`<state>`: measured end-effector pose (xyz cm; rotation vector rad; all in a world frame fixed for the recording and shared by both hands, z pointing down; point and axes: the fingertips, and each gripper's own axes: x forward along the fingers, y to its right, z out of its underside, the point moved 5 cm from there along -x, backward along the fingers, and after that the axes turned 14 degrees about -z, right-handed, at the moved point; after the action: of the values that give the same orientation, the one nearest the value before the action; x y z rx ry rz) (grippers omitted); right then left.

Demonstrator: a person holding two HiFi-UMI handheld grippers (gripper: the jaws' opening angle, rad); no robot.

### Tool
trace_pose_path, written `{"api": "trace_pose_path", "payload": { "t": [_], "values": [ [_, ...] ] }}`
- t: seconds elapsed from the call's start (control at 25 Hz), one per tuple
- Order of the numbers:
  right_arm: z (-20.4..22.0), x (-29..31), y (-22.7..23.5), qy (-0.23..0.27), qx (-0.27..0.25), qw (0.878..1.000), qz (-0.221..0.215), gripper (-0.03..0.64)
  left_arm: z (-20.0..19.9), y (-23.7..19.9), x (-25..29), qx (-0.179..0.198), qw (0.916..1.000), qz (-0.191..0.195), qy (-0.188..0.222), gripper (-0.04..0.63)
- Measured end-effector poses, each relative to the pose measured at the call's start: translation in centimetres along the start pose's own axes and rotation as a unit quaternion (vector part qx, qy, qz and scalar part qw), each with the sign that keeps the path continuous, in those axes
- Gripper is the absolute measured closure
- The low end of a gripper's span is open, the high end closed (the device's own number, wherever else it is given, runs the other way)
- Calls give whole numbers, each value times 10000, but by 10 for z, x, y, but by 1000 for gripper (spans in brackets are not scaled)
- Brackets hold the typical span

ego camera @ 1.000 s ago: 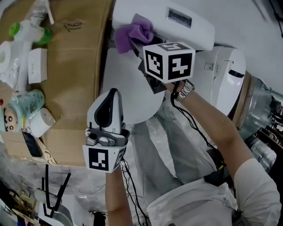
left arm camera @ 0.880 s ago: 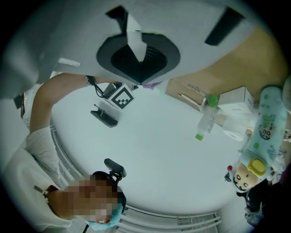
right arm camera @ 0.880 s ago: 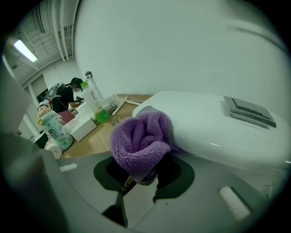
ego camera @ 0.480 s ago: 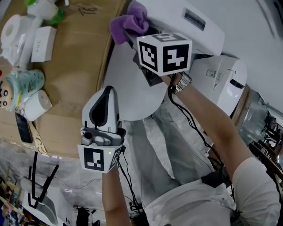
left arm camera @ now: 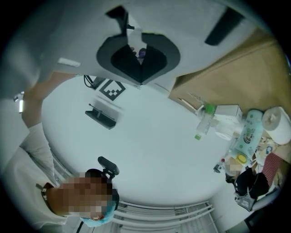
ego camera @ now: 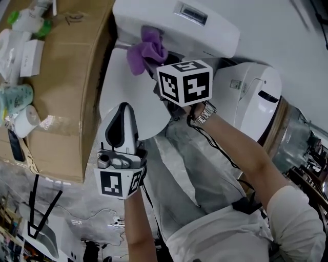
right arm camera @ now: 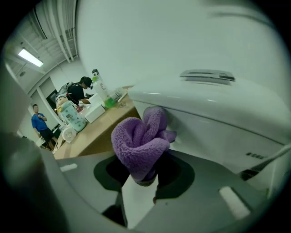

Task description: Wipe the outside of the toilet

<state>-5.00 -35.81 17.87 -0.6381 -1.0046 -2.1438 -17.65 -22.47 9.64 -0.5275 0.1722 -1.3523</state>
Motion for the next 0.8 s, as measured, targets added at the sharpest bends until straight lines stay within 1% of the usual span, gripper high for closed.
{"api": "trace_pose_path", "payload": {
  "t": [0.2, 0.4, 0.48, 0.64, 0.8],
  "values": [
    [42, -46, 51, -90, 610, 9977, 278, 476, 21, 48, 11, -60, 9996, 244, -89, 591],
    [72, -84, 99, -108, 965, 9929, 683, 476, 33, 82, 24, 75, 9980, 588, -215, 591],
    [79, -96, 116, -49, 1126, 9897, 878, 476, 37, 88, 27, 143, 9972, 677, -280, 591],
    [85, -113, 146, 75, 1372, 9819, 1301, 476, 40, 90, 31, 171, 9965, 734, -361, 590],
    [84, -114, 162, 118, 1413, 9772, 1582, 476, 41, 81, 33, 159, 9959, 778, -430, 591]
  ]
}}
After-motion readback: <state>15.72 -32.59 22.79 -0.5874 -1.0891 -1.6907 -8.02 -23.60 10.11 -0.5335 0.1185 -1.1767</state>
